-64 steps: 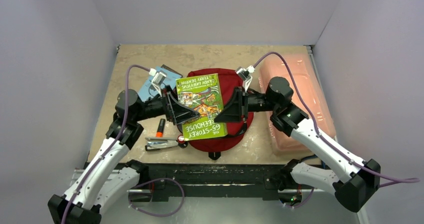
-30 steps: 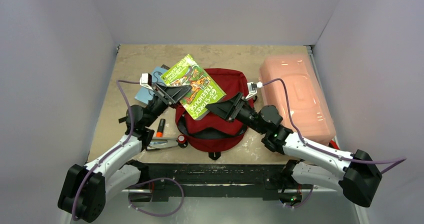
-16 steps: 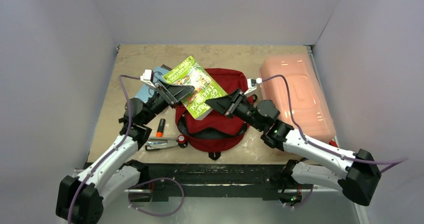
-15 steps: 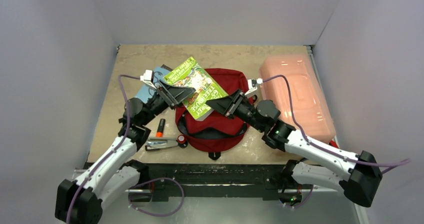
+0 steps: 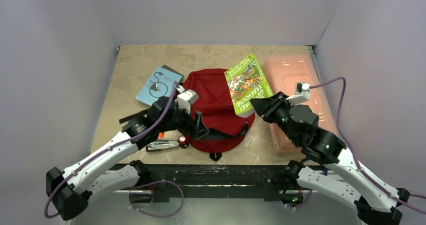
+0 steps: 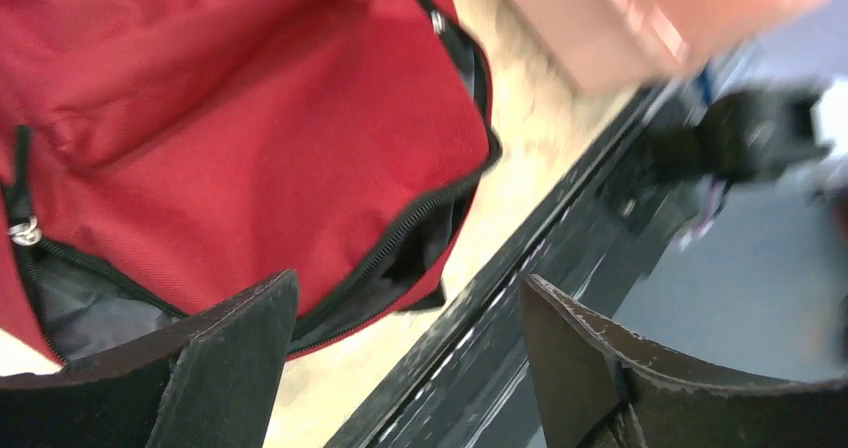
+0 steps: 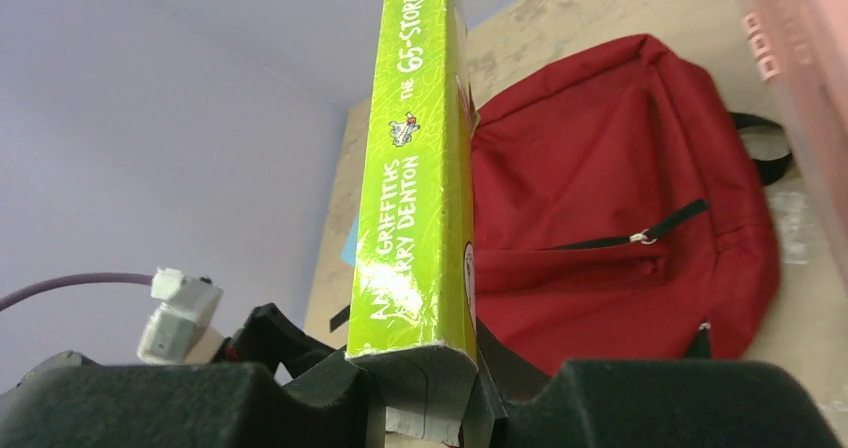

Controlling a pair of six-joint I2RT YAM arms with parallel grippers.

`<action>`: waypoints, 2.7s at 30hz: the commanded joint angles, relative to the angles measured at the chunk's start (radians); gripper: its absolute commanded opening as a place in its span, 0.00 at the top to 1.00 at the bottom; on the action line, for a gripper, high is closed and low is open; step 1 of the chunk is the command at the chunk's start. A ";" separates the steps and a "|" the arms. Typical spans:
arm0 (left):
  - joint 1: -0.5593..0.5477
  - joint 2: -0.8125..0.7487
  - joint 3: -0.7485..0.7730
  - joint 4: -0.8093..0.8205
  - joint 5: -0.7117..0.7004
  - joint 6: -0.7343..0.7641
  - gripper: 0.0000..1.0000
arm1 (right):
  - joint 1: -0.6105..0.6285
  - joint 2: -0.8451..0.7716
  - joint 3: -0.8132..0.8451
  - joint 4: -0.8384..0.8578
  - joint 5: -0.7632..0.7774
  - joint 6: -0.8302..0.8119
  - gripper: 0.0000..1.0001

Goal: Pack the student bag
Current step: Pick up the book from the center of the board, then place the book in the student bag.

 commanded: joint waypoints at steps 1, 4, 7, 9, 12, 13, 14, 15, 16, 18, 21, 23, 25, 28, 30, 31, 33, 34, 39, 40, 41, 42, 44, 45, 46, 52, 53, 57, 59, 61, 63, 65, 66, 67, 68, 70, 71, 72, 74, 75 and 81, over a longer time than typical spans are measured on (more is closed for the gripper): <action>-0.137 0.107 0.107 -0.127 -0.118 0.337 0.20 | 0.001 -0.077 0.101 -0.091 0.069 -0.105 1.00; -0.182 0.197 0.159 -0.110 -0.118 0.416 0.21 | 0.001 -0.116 0.113 -0.129 0.031 -0.131 1.00; -0.201 0.294 0.232 -0.153 -0.108 0.446 0.25 | 0.001 -0.148 0.129 -0.202 0.014 -0.128 1.00; -0.204 0.346 0.259 -0.169 -0.120 0.442 0.29 | 0.001 -0.164 0.144 -0.244 -0.010 -0.136 1.00; -0.207 0.407 0.271 -0.173 -0.132 0.444 0.31 | 0.001 -0.187 0.174 -0.290 -0.057 -0.151 1.00; -0.208 0.424 0.276 -0.177 -0.136 0.439 0.33 | 0.001 -0.191 0.187 -0.306 -0.073 -0.155 1.00; -0.208 0.437 0.282 -0.177 -0.142 0.433 0.36 | 0.001 -0.192 0.205 -0.324 -0.090 -0.156 1.00; -0.208 0.448 0.285 -0.177 -0.149 0.428 0.36 | 0.001 -0.190 0.219 -0.345 -0.110 -0.155 1.00; -0.208 0.457 0.288 -0.172 -0.153 0.422 0.39 | 0.001 -0.187 0.228 -0.357 -0.134 -0.150 1.00; -0.209 0.473 0.297 -0.171 -0.149 0.418 0.41 | 0.001 -0.176 0.243 -0.376 -0.208 -0.133 1.00; -0.211 0.495 0.304 -0.162 -0.163 0.417 0.50 | 0.001 -0.172 0.240 -0.410 -0.293 -0.078 1.00; -0.211 0.514 0.317 -0.167 -0.199 0.404 0.61 | 0.001 -0.176 0.227 -0.445 -0.332 -0.032 1.00; -0.211 0.541 0.348 -0.193 -0.258 0.377 0.83 | 0.001 -0.179 0.205 -0.470 -0.380 0.015 1.00; -0.211 0.575 0.418 -0.260 -0.347 0.340 1.00 | 0.001 -0.177 0.164 -0.502 -0.460 0.058 1.00; -0.212 0.566 0.447 -0.261 -0.399 0.329 1.00 | 0.001 -0.173 0.140 -0.522 -0.520 0.058 1.00; -0.211 0.558 0.457 -0.257 -0.422 0.326 1.00 | 0.001 -0.176 0.129 -0.526 -0.544 0.114 1.00; -0.211 0.544 0.485 -0.251 -0.452 0.322 1.00 | 0.001 -0.197 0.096 -0.520 -0.589 0.187 1.00; -0.211 0.538 0.506 -0.247 -0.454 0.319 1.00 | 0.001 -0.211 0.079 -0.507 -0.617 0.219 1.00; -0.212 0.511 0.592 -0.225 -0.395 0.335 1.00 | 0.001 -0.279 -0.056 -0.333 -0.702 0.376 1.00; -0.211 0.507 0.615 -0.229 -0.392 0.337 1.00 | 0.001 -0.276 -0.085 -0.293 -0.714 0.401 1.00; -0.212 0.502 0.633 -0.232 -0.384 0.342 1.00 | 0.001 -0.273 -0.111 -0.262 -0.717 0.425 1.00; -0.212 0.495 0.650 -0.233 -0.379 0.349 1.00 | 0.001 -0.264 -0.128 -0.237 -0.704 0.441 1.00; -0.212 0.482 0.671 -0.229 -0.372 0.360 1.00 | 0.001 -0.243 -0.143 -0.211 -0.644 0.475 1.00; -0.212 0.474 0.679 -0.223 -0.371 0.367 1.00 | 0.001 -0.233 -0.148 -0.197 -0.614 0.497 1.00; -0.211 0.466 0.686 -0.218 -0.371 0.371 1.00 | 0.001 -0.225 -0.151 -0.184 -0.576 0.518 1.00; -0.212 0.450 0.721 -0.205 -0.352 0.395 1.00 | 0.001 -0.204 -0.218 0.050 -0.384 0.658 1.00; -0.212 0.451 0.727 -0.204 -0.349 0.397 1.00 | 0.001 -0.191 -0.218 0.078 -0.359 0.673 1.00; -0.212 0.457 0.750 -0.201 -0.332 0.410 1.00 | 0.001 -0.124 -0.197 0.089 -0.276 0.726 1.00; -0.211 0.463 0.762 -0.204 -0.332 0.416 1.00 | 0.002 -0.087 -0.197 0.117 -0.238 0.725 1.00; -0.212 0.468 0.767 -0.201 -0.334 0.427 1.00 | 0.001 -0.043 -0.206 0.148 -0.233 0.721 1.00; -0.211 0.472 0.765 -0.191 -0.338 0.438 1.00 | 0.002 0.023 -0.226 0.175 -0.238 0.730 1.00; -0.212 0.478 0.764 -0.185 -0.340 0.446 1.00 | 0.003 0.075 -0.243 0.220 -0.223 0.704 1.00; -0.211 0.480 0.762 -0.181 -0.333 0.448 1.00 | 0.003 0.102 -0.244 0.223 -0.198 0.695 1.00; -0.211 0.482 0.758 -0.175 -0.324 0.447 1.00 | 0.004 0.125 -0.245 0.228 -0.170 0.693 1.00; -0.211 0.483 0.753 -0.168 -0.309 0.445 1.00 | 0.003 0.144 -0.254 0.246 -0.128 0.690 1.00; -0.212 0.487 0.750 -0.156 -0.288 0.437 1.00 | 0.004 0.177 -0.289 0.328 -0.085 0.697 1.00; -0.211 0.490 0.753 -0.154 -0.282 0.434 1.00 | 0.003 0.196 -0.312 0.384 -0.061 0.693 1.00; -0.211 0.493 0.757 -0.153 -0.281 0.430 1.00 | 0.004 0.218 -0.322 0.416 -0.045 0.695 1.00; -0.212 0.499 0.768 -0.153 -0.281 0.427 1.00 | 0.003 0.271 -0.325 0.484 -0.044 0.725 1.00; -0.211 0.501 0.775 -0.155 -0.281 0.424 1.00 | 0.004 0.288 -0.322 0.521 -0.034 0.693 1.00; -0.211 0.532 0.816 -0.173 -0.372 0.344 1.00 | 0.021 0.335 -0.343 0.658 0.042 0.585 1.00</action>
